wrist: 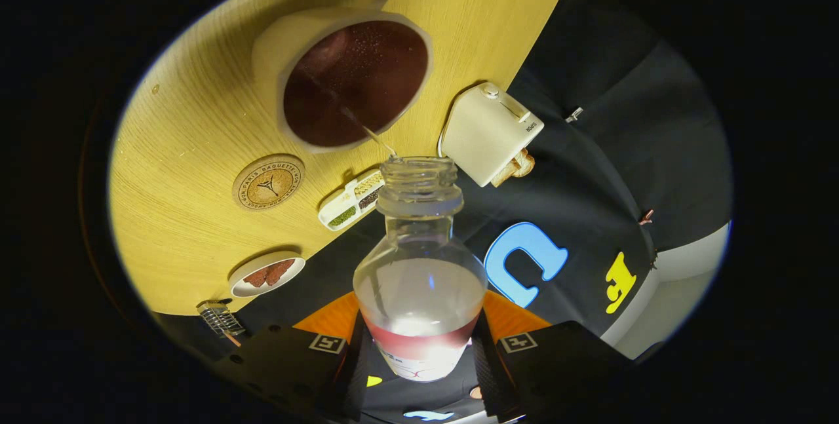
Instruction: Take the bottle from table, then pour the juice into the cup, finally place the bottle on the coaster
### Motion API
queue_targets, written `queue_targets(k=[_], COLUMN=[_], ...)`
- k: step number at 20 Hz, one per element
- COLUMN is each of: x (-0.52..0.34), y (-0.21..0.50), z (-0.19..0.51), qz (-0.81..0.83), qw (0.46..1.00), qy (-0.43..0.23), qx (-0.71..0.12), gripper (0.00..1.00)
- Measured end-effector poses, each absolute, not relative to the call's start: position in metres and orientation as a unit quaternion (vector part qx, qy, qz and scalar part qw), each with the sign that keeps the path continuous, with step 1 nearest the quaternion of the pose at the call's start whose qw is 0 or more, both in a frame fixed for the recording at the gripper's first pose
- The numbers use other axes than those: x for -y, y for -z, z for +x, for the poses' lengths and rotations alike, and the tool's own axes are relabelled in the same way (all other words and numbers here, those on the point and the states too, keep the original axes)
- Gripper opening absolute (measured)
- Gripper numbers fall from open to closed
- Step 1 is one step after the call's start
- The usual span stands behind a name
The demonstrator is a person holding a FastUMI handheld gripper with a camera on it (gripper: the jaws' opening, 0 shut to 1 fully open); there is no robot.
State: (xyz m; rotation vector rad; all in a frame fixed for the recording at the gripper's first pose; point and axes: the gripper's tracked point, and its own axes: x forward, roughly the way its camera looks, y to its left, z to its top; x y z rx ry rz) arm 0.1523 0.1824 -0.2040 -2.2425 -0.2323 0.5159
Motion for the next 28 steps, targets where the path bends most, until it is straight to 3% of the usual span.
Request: queue_targets(k=[15, 22, 28], x=[-0.188, -0.176, -0.161], y=[0.204, 0.211, 0.2], z=[0.15, 0.148, 0.152], qz=[-0.884, -0.845, -0.763], qw=[0.41, 0.482, 0.609], qy=[-0.207, -0.214, -0.208], qx=[0.086, 0.086, 0.054], gripper=[0.69, 0.69, 0.7])
